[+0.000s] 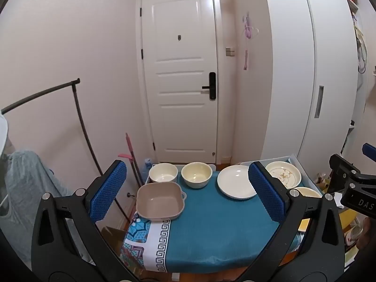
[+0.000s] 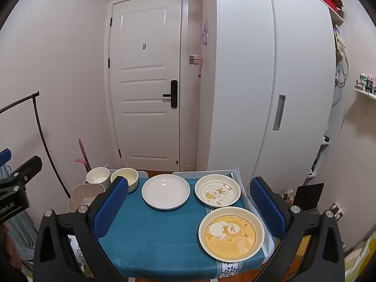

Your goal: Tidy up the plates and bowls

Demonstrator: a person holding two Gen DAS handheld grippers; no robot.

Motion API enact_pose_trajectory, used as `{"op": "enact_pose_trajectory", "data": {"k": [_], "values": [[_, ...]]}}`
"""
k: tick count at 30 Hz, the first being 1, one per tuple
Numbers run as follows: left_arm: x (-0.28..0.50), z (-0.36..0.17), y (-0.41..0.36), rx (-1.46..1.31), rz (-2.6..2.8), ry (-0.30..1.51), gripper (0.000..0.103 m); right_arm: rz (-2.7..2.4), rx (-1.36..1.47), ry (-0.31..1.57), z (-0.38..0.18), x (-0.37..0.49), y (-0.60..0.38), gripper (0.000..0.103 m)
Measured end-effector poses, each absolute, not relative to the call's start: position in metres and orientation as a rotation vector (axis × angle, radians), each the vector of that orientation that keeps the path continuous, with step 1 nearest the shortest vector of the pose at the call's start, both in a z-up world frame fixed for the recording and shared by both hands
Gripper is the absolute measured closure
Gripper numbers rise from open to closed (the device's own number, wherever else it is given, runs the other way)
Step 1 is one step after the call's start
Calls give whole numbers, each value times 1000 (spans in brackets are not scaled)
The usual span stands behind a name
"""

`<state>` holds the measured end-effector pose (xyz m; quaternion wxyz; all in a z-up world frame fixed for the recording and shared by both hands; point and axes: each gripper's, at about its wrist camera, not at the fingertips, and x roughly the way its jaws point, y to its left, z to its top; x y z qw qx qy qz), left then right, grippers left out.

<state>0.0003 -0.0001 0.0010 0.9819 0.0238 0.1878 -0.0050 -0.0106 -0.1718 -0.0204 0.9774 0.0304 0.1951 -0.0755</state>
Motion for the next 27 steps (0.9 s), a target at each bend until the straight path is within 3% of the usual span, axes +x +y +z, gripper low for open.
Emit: {"op": "enact_pose_trajectory", "data": {"k": [27], "values": [[0,4,-2,41,-4,356,0,-163,61,402,-20,-5,-173,0]]}}
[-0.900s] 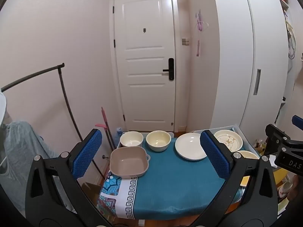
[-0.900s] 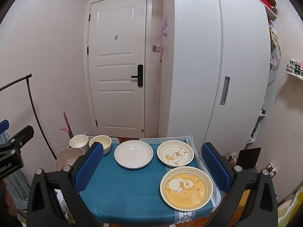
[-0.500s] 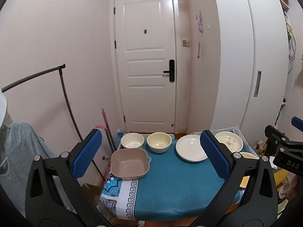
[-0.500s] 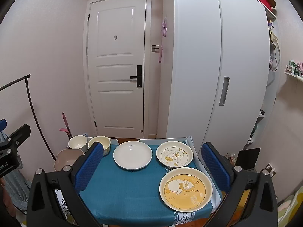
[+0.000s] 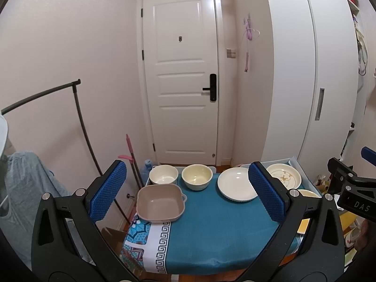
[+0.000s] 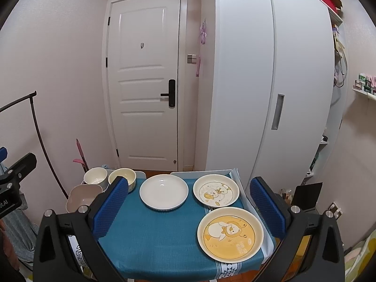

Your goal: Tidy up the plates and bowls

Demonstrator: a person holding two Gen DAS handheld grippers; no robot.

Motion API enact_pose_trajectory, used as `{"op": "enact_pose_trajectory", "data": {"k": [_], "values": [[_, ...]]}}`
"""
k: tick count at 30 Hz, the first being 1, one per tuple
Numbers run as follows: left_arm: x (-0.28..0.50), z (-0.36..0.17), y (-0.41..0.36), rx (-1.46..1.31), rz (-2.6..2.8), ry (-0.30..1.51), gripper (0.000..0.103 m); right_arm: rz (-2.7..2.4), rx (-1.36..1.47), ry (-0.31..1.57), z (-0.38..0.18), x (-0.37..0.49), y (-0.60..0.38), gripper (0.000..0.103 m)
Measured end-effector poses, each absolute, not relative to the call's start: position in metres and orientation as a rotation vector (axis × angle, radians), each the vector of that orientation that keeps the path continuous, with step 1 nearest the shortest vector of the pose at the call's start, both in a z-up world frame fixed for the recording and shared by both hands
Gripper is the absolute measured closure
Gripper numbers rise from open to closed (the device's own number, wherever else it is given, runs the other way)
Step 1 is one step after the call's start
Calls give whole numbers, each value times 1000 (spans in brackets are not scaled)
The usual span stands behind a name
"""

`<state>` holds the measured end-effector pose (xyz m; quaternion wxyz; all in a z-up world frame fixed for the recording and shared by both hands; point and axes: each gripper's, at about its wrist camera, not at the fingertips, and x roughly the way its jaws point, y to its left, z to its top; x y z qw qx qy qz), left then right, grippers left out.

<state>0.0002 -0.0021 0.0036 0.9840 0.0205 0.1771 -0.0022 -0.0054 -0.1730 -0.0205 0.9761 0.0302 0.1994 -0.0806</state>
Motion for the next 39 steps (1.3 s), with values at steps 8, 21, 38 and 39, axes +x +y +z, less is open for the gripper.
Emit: {"op": "enact_pose_trajectory", "data": {"k": [8,21,38,39], "values": [[0,4,-4,31,-5,340,0,-162,63,399,-20,-4,-173,0],[4,2,-12,52,-7,353,0,-166,71,388,-16,-6,-176,0],[80,9,-48,130,-167,411,0,-262,130,473,-33,29,-221,0],[91,5,-54,128,-194,441,0,-279,143,488,-38,31,-228,0]]}}
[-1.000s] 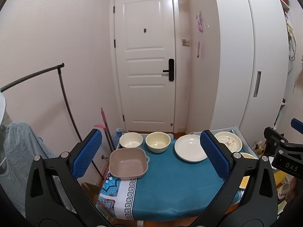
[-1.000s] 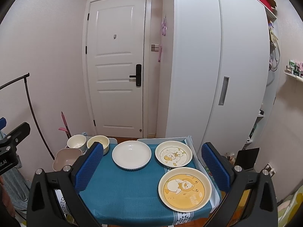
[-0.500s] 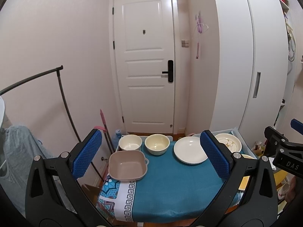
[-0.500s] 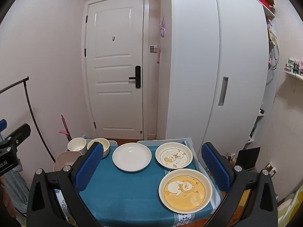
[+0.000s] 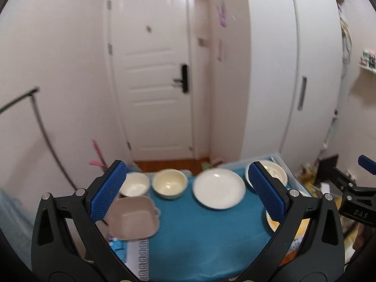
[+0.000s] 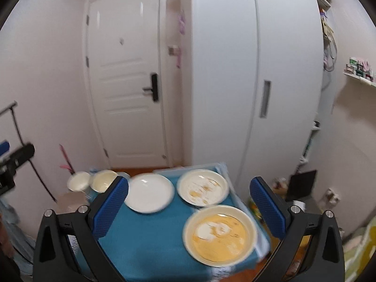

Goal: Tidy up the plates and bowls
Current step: 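Grasp the rim of the yellow lion-print plate with both grippers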

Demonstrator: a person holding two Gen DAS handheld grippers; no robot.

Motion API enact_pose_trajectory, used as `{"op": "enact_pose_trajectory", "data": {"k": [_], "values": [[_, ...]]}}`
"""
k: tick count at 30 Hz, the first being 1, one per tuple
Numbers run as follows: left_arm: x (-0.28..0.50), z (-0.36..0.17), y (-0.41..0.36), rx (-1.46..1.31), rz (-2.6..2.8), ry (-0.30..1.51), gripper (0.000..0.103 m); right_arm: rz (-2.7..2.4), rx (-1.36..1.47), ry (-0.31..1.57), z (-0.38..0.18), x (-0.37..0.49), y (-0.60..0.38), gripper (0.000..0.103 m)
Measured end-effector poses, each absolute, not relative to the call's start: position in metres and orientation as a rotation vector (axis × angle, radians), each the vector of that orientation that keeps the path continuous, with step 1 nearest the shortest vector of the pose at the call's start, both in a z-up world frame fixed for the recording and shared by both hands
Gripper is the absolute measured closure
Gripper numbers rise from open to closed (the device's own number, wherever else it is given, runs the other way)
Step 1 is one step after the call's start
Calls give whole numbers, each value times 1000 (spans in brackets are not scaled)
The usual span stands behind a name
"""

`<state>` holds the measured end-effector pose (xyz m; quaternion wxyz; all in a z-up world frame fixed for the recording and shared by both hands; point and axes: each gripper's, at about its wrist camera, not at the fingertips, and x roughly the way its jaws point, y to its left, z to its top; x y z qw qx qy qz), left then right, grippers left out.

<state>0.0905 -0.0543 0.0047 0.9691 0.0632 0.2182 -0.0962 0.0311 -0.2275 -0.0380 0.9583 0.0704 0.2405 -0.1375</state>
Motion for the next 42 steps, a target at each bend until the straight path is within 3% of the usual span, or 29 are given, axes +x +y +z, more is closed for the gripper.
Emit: {"op": "enact_pose_trajectory", "data": {"k": [10,22,24,28,32,37,42], "values": [[165,-64,-141,114,-473,724,0,-359,312,652,-100,36,-308,0],[195,-220,-243,161,-604,1161,2,-194,600,940,-226,52,-402,5],[200,-244,-248,146,-599,1213,3,-145,624,969,-244,59,-410,12],[204,-275,-257,135,-586,1291,20,-60,650,1018,-274,72,-424,34],[203,-291,-265,151,-574,1318,29,-25,655,1039,-291,84,-436,44],[202,-298,-273,150,-578,1340,49,-9,631,1033,-300,92,-443,68],[203,-302,-279,152,-597,1348,59,10,625,1033,-308,96,-448,76]]}}
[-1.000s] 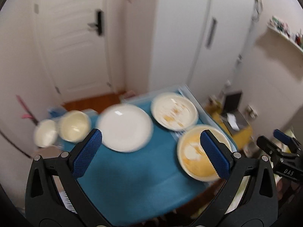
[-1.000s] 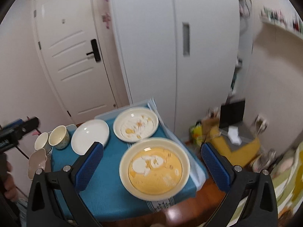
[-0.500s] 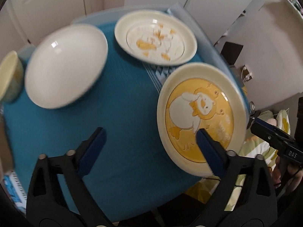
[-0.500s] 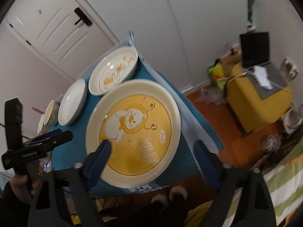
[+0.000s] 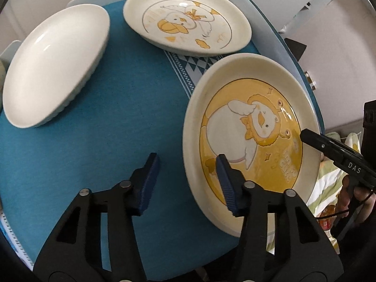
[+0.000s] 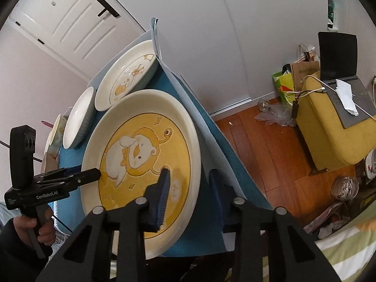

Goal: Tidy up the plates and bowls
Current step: 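Grasp the rim of the yellow lion-print plate with both grippers, then carry the lion plate beside the beige dish, lower it, open both grippers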

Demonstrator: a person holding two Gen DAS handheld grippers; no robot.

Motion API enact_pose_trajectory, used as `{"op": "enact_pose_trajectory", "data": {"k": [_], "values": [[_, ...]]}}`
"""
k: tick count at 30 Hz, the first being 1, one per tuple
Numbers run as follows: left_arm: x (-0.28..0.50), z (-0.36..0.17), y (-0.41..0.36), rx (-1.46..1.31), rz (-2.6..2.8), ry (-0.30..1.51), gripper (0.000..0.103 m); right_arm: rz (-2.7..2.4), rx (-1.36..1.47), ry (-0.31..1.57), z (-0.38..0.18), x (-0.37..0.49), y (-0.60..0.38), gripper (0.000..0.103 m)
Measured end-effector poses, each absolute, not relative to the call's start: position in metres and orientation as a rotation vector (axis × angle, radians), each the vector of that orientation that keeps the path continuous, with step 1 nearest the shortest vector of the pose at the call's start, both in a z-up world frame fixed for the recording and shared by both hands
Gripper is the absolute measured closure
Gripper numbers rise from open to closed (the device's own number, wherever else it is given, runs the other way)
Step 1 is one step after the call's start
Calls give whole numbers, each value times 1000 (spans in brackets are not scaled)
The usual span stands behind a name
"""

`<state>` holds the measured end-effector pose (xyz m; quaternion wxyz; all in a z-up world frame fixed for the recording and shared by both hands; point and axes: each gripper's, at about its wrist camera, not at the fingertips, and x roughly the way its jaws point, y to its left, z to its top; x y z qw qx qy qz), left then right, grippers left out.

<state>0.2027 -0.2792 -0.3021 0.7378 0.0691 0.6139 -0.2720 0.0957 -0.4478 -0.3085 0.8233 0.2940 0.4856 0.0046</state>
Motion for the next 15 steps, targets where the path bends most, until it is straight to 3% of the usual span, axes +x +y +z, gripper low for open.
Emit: {"op": "enact_pose_trajectory", "data": {"k": [4,8,15], "values": [[204,-300,-283,154,-619,1354,83,13,620,1033,-311,97,-449,85],[205,-298,-289,166,-620,1348,85,32,613,1031,-311,100,-448,91],[200,-291,-303,240,-611,1312,85,7,573,1035,-307,101,-445,91]]}}
